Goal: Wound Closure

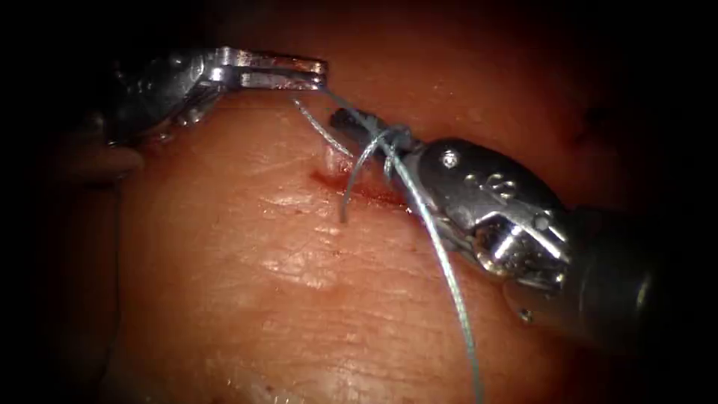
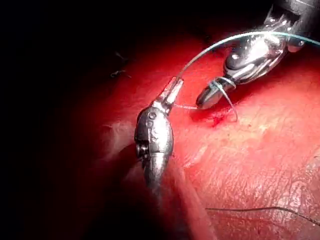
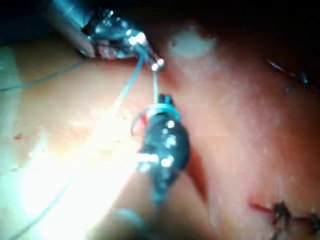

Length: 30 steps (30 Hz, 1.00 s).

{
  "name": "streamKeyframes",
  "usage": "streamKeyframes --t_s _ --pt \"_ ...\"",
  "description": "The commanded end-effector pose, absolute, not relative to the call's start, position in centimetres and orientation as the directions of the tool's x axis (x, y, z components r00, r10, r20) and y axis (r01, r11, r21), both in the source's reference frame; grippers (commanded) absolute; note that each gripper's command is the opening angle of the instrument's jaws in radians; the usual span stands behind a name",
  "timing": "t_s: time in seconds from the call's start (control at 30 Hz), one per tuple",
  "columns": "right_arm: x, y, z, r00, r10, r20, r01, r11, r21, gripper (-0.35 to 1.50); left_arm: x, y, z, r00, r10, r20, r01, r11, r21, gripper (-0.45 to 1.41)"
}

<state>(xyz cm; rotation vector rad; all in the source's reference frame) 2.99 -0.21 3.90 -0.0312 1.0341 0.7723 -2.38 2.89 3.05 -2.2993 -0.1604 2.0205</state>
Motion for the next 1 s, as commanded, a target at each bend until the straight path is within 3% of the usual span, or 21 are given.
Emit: streamKeyframes --t_s 0.03,0.33,1.0 --pt "3.11 -0.2 3.9 0.289 0.559 -0.777 -0.586 0.745 0.318 -0.35 -2.44 3.0 3.1 0.126 0.130 -0.984 0.021 -0.992 -0.128 -0.45" --pt "3.26 -0.6 3.7 0.463 0.597 -0.655 -0.641 0.736 0.218 -0.35 -2.58 3.5 3.4 0.083 0.150 -0.985 -0.019 -0.988 -0.152 -0.45" --pt "3.33 -1.1 3.7 0.533 0.554 -0.639 -0.606 0.778 0.168 -0.35 -3.23 4.3 3.7 0.035 0.134 -0.990 -0.069 -0.988 -0.136 -0.45"
